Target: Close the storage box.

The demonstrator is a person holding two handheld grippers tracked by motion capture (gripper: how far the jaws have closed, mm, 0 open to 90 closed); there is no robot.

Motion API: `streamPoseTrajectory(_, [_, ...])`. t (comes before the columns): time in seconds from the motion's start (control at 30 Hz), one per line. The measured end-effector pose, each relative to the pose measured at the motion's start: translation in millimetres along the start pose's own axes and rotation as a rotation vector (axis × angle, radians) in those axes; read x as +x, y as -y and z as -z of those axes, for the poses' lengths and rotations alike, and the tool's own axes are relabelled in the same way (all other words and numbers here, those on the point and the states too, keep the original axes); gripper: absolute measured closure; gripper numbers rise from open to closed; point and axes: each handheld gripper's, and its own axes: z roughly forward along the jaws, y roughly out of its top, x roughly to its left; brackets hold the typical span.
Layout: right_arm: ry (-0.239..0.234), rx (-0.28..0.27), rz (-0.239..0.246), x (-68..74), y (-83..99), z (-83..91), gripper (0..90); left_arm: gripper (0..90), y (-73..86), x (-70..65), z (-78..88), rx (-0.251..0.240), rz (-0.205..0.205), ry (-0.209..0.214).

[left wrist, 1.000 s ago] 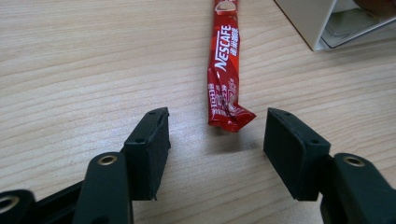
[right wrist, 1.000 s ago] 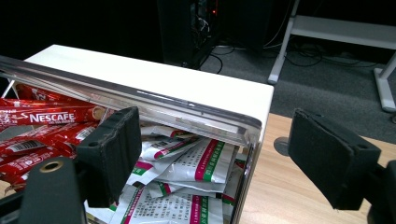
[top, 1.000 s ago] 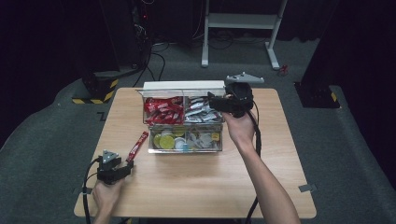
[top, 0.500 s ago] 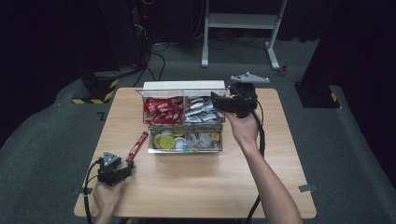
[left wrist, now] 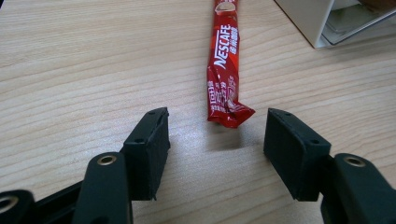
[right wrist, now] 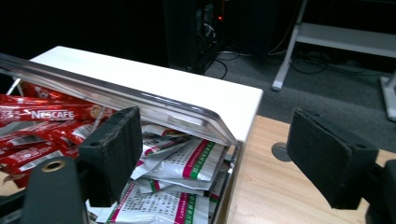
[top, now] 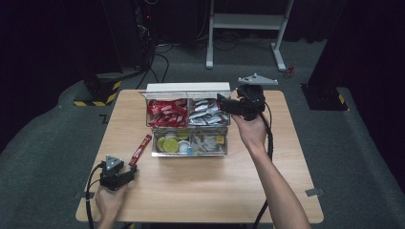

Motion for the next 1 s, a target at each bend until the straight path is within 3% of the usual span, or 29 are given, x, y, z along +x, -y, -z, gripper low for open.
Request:
streamPoseTrajectory(0.2, [-0.045,-0.011,0.038,5.7,0.8,2.6,22.2,40.8,0.1,0.2,0.1,-0.002,0.001,0.001])
streamPoseTrajectory(0.5, [-0.055,-0.002,0.043,9.6,7.0,2.6,22.9,40.8,0.1,0.7,0.3,-0.001,0.0,0.001])
streamPoseTrajectory(0.73, [-0.062,-0.005,0.093,16.9,8.0,3.8,21.6,40.8,0.3,0.8,0.4,-0.004,0.003,0.002])
streamPoseTrajectory(0.83, [-0.076,-0.01,0.081,13.5,7.6,3.3,23.3,40.8,0.4,0.8,0.5,-0.004,0.004,0.002])
streamPoseTrajectory(1.0, [-0.07,-0.006,0.093,18.4,10.5,4.4,19.1,40.8,0.4,0.9,0.5,-0.004,0.004,0.003])
